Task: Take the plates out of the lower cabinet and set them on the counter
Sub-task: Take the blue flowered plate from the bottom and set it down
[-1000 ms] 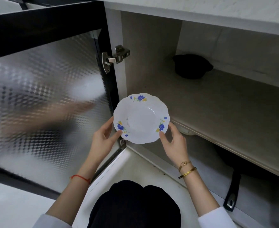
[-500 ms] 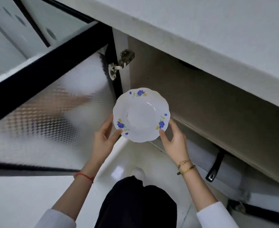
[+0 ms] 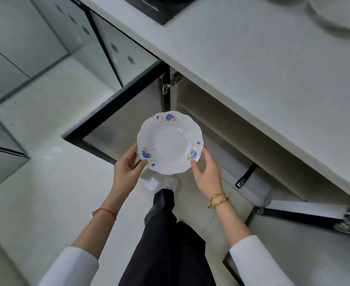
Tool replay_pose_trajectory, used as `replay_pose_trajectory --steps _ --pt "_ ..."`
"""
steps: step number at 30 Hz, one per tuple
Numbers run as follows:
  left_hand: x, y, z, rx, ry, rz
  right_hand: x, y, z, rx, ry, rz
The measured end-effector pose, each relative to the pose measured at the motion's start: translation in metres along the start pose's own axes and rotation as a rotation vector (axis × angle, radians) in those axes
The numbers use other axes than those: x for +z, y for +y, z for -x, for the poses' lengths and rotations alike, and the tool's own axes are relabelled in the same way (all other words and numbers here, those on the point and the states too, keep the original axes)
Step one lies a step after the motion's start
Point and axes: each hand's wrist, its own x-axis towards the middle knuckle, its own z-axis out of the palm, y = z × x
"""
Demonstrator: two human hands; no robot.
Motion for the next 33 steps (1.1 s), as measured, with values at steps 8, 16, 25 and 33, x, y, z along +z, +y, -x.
replay_pose_trajectory --steps 8,16,25,33 --pt "-0.016 0.098 0.073 0.000 0.041 -0.033 -0.066 -0.089 0.062 -0.039 -0.002 -0.012" --pt "-0.004 0.191 0.095 0.149 -0.023 -0.090 -0.141 -0.143 0.087 -0.115 0.084 -0.035" --pt "0.042 0.230 0.070 0.218 -0.160 -0.151 -0.201 -0.148 0.094 -0.064 0.210 -0.048" --pt "0.112 0.261 0.024 0.247 -0.390 -0.062 -0.251 -0.134 0.078 0.016 0.412 -0.090"
